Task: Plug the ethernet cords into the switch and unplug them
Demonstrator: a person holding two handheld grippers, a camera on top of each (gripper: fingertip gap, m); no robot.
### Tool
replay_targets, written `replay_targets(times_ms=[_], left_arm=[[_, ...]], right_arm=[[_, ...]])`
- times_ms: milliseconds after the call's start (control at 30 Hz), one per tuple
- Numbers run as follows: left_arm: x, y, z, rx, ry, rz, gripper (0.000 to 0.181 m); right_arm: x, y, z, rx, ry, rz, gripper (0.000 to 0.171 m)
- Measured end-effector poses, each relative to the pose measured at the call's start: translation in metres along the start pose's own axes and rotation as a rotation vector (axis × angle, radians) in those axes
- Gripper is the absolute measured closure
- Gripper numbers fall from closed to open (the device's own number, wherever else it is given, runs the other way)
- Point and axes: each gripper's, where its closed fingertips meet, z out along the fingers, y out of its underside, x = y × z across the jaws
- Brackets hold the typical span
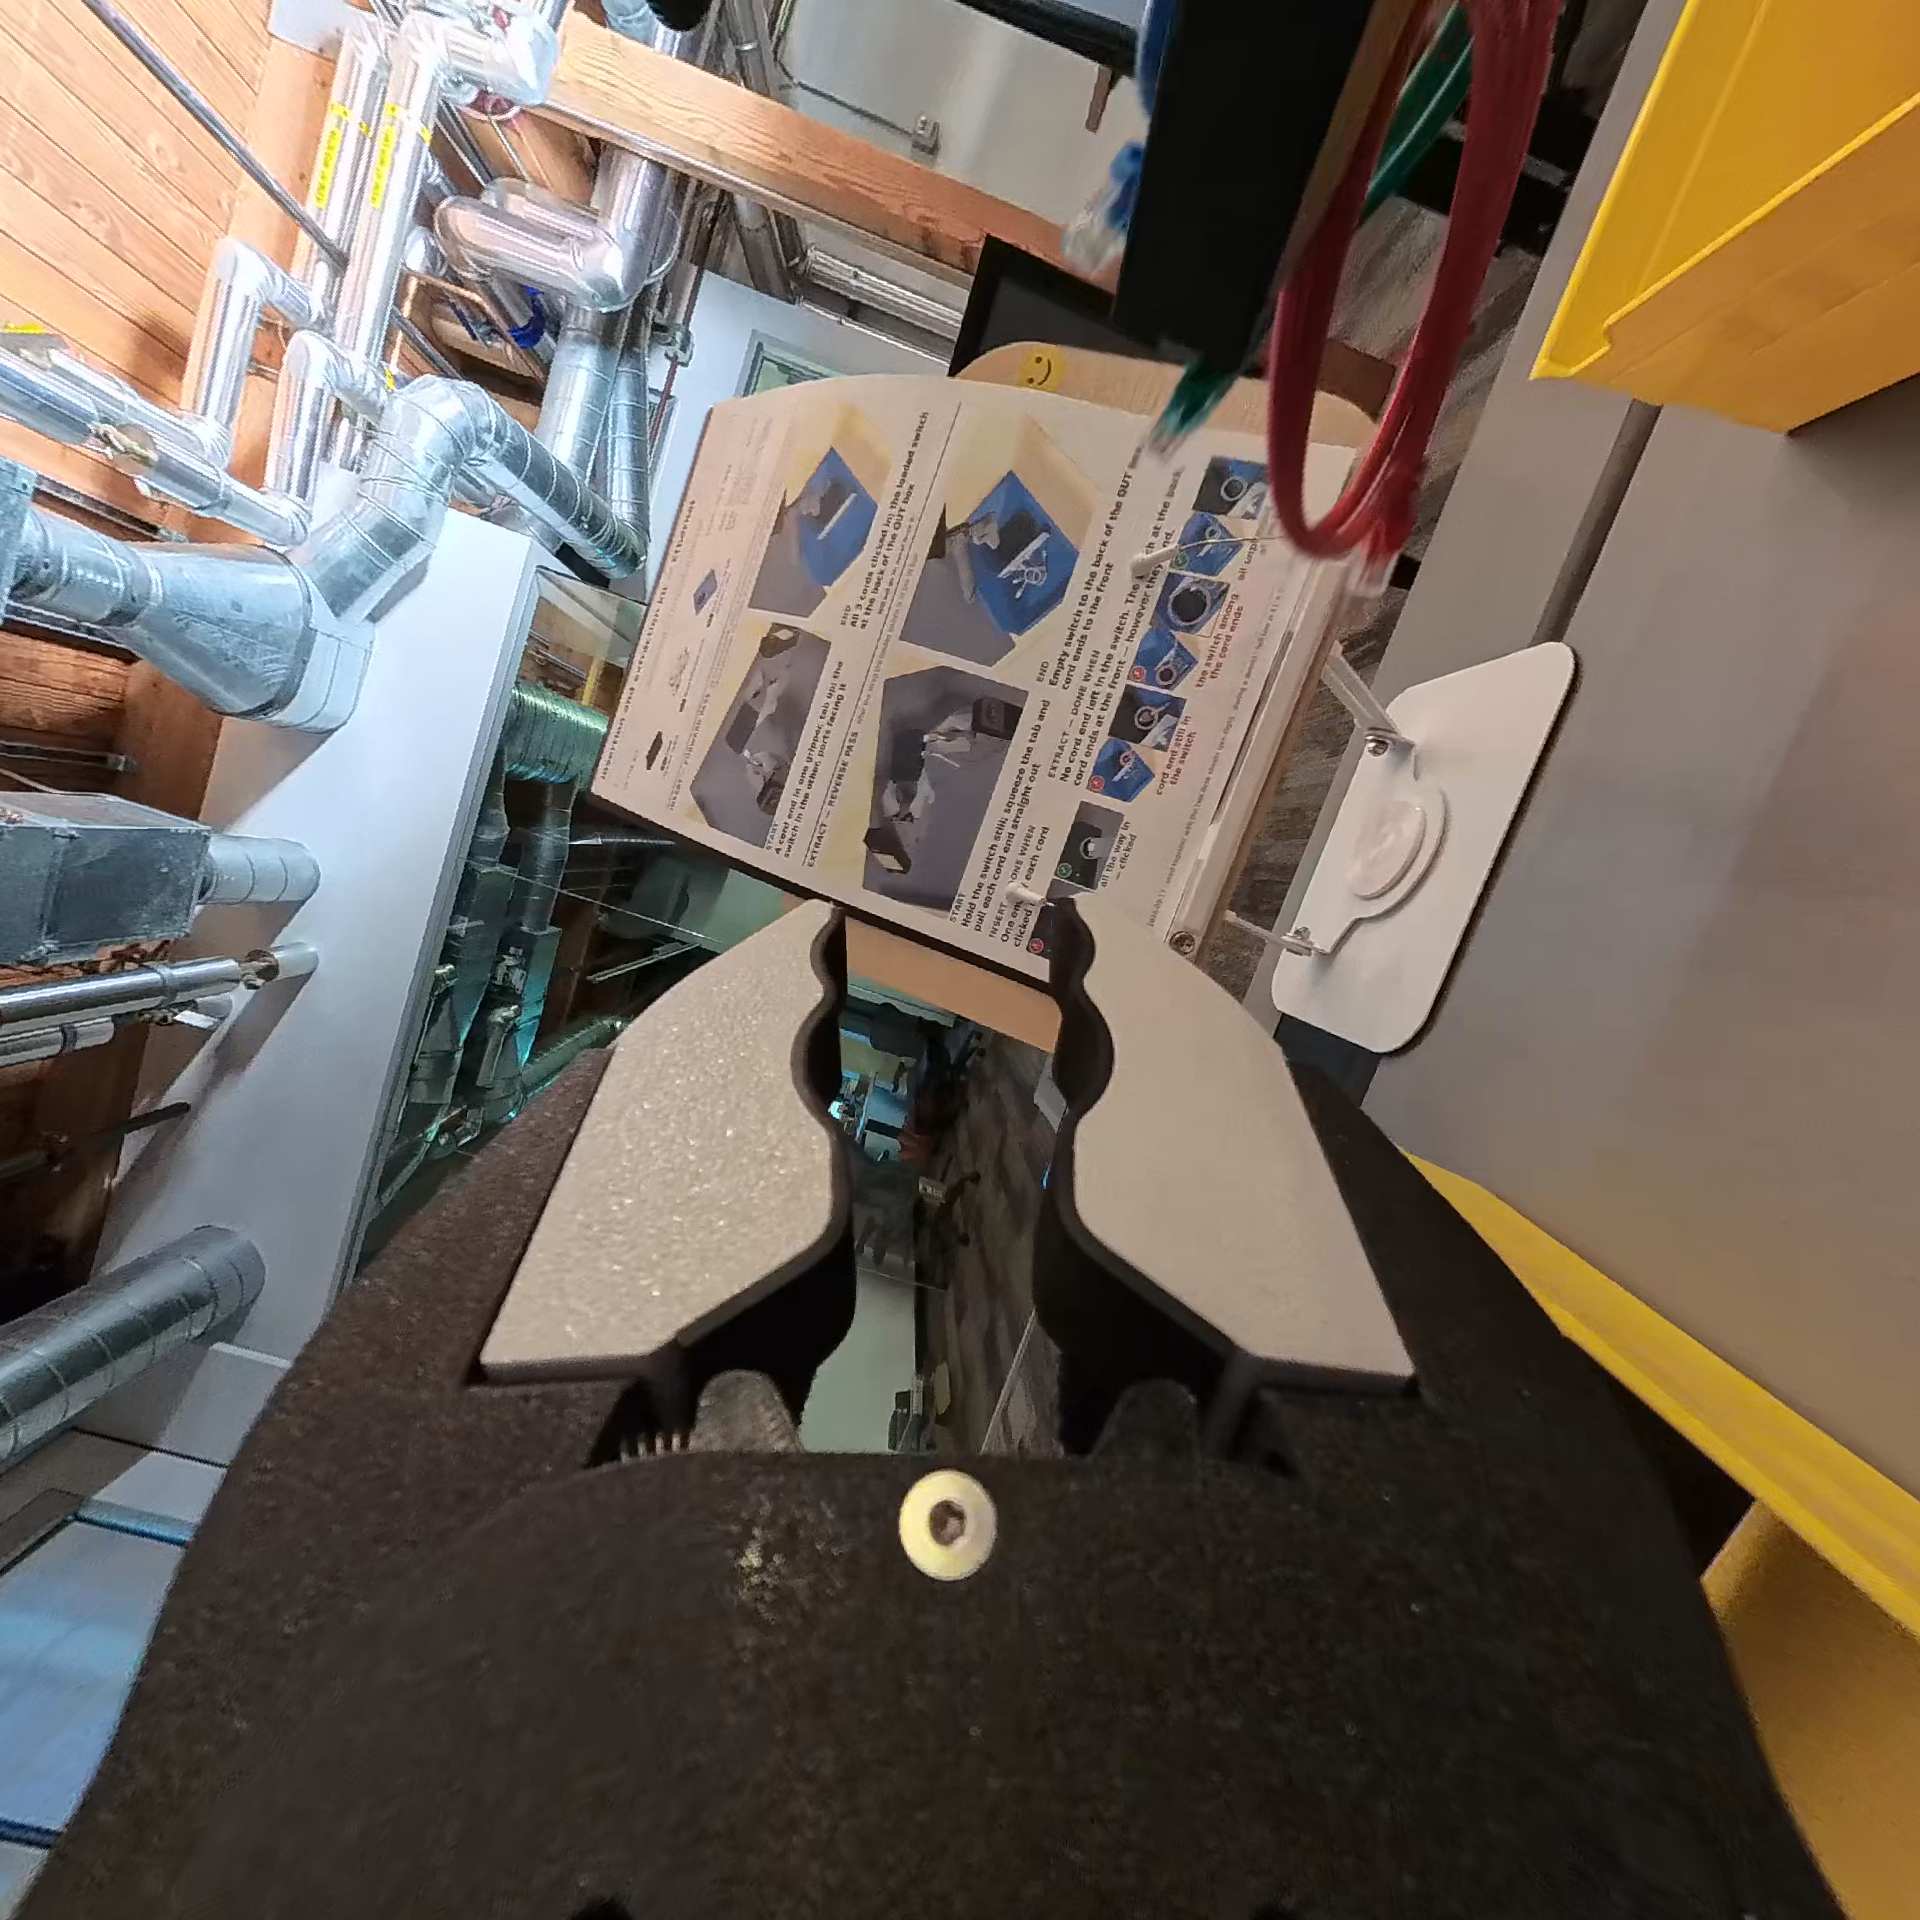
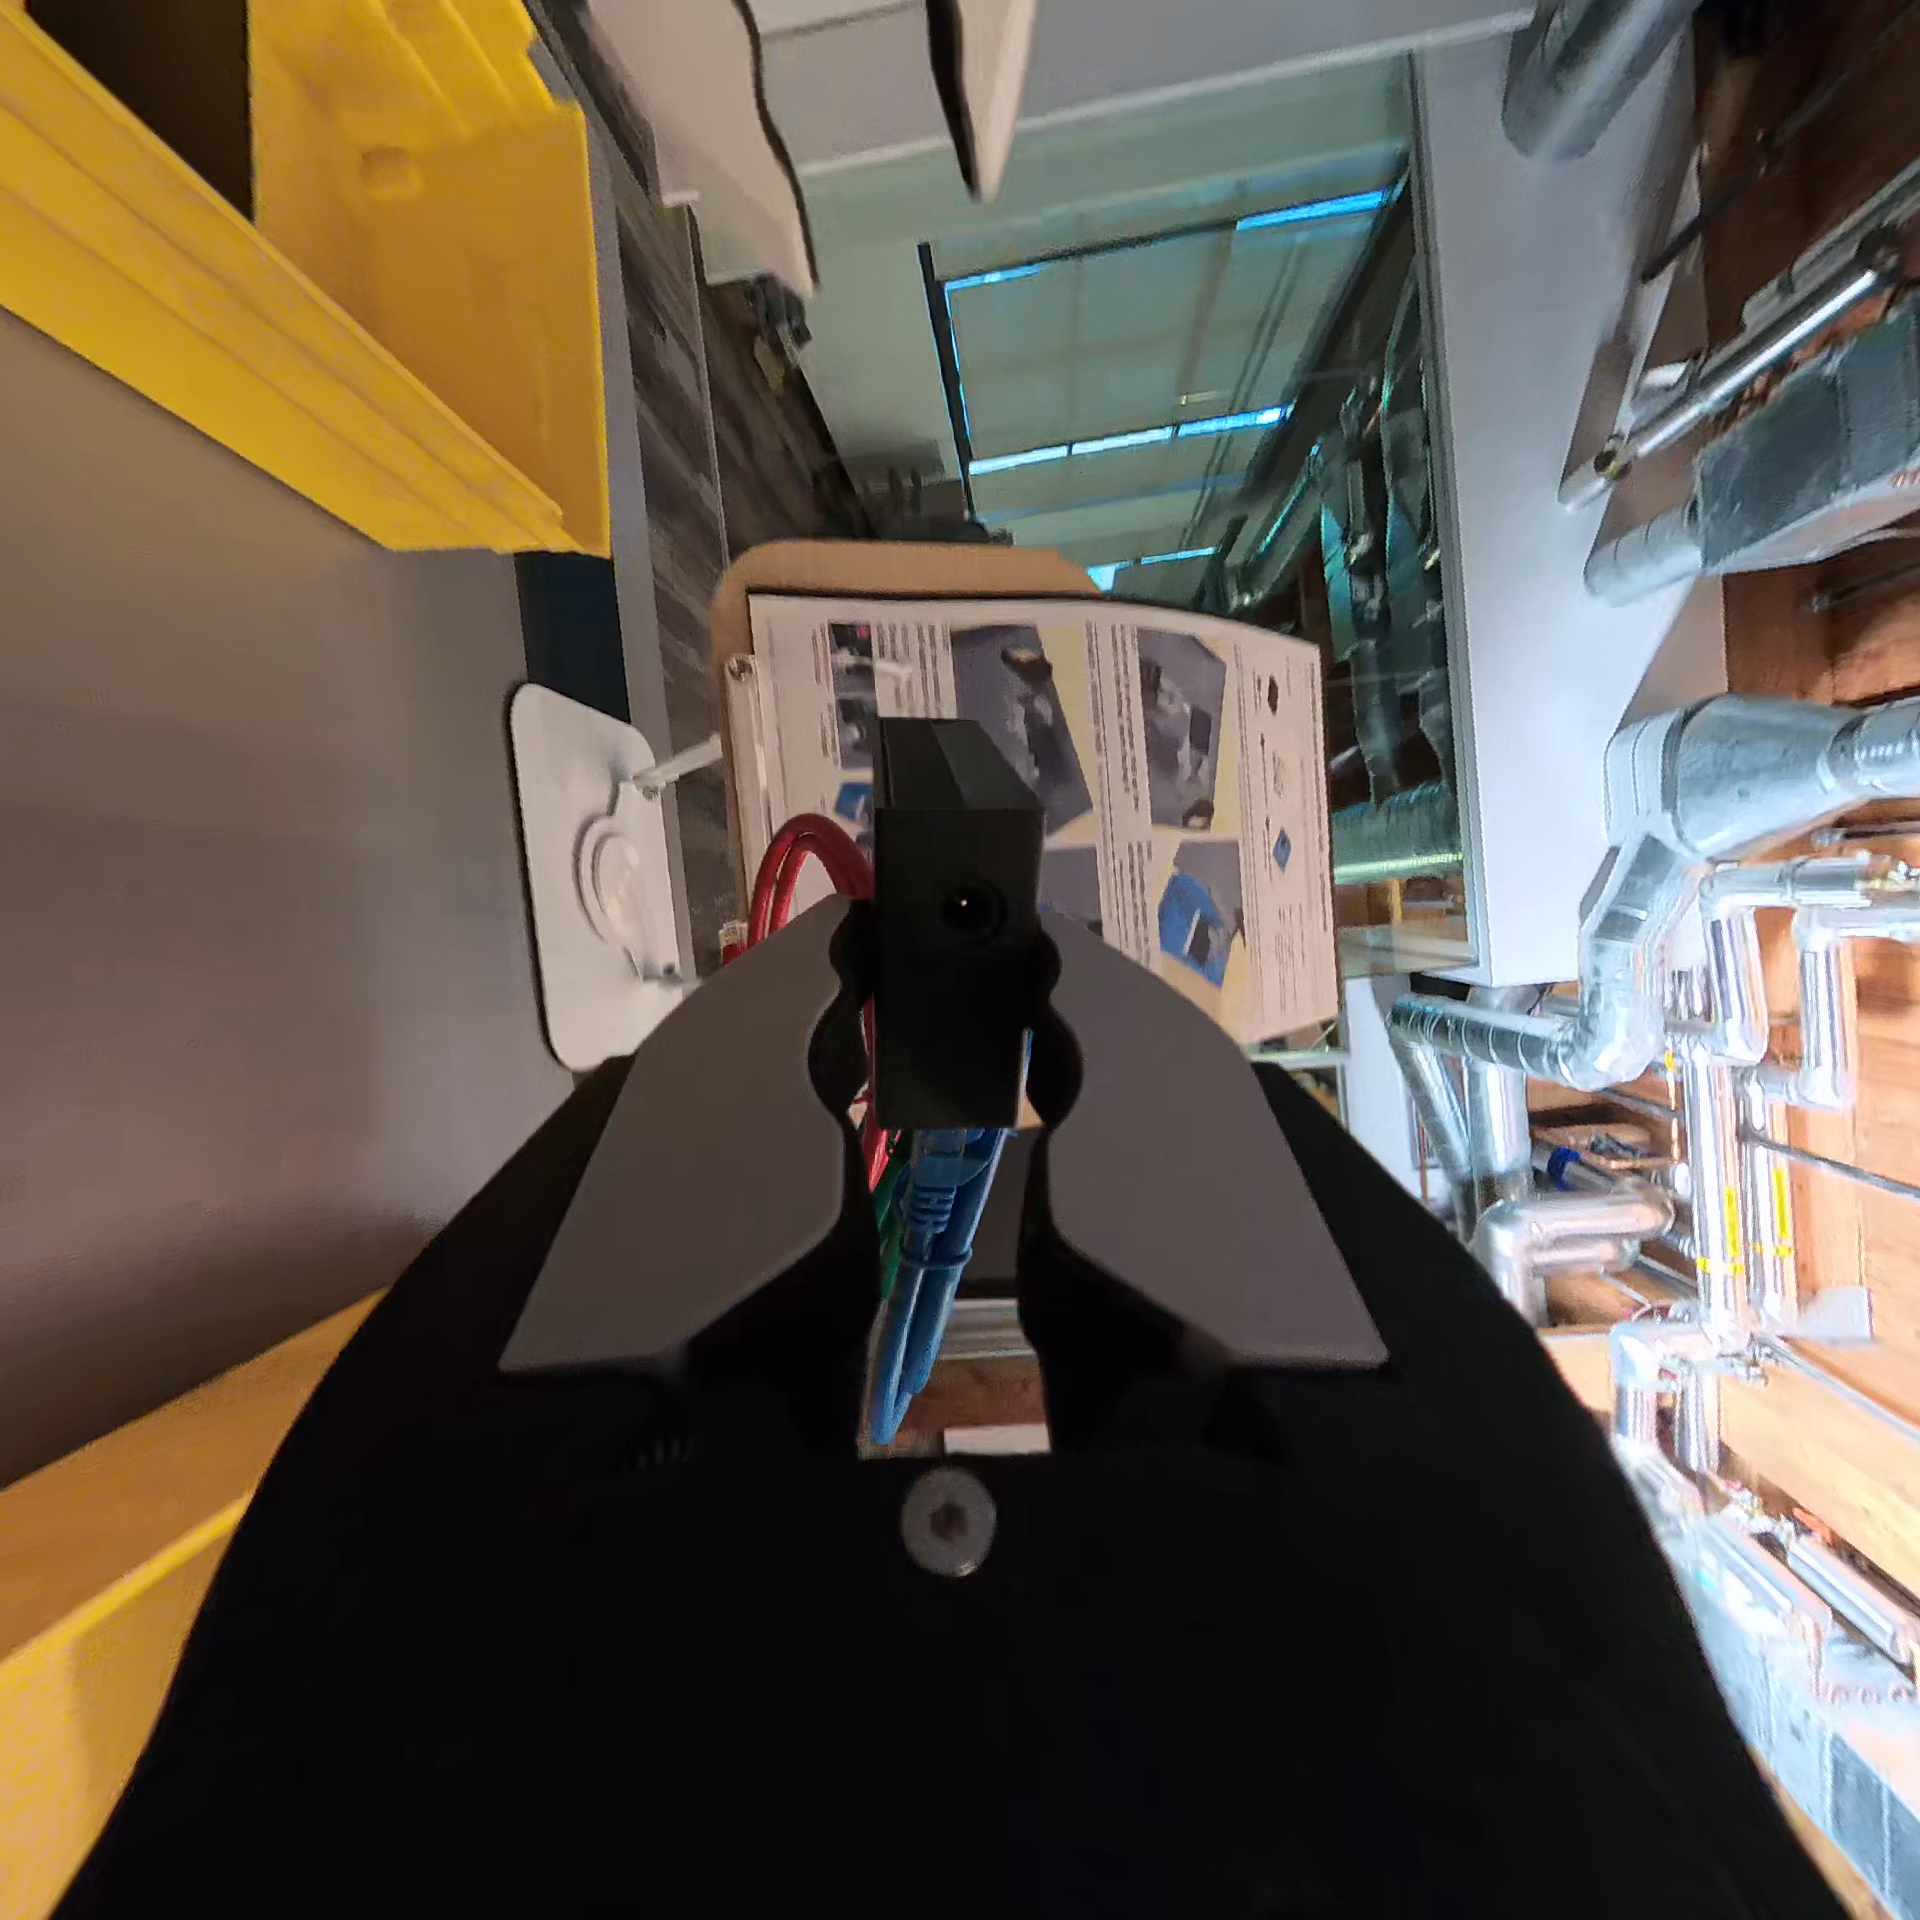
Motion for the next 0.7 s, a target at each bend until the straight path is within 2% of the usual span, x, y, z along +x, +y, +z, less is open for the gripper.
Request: replay_targets(times_ms=[133, 300, 467, 700], left_arm=[[-0.001, 0.000, -0.001, -0.004, -0.001, 0.008, 0.144], [-0.005, 0.001, -0.002, -0.005, -0.011, 0.003, 0.145], [-0.008, 0.004, -0.002, -0.013, -0.018, 0.001, 0.145], [-0.003, 0.004, 0.000, -0.025, -0.011, 0.021, 0.146]], right_arm=[[0.008, 0.041, -0.005, -0.096, -0.080, 0.012, 0.143], [0.009, 0.098, -0.008, -0.294, -0.275, -0.028, 0.143], [-0.005, 0.141, -0.012, -0.439, -0.493, -0.005, 0.143], [-0.036, 0.196, 0.000, -0.589, -0.794, 0.134, 0.143]])
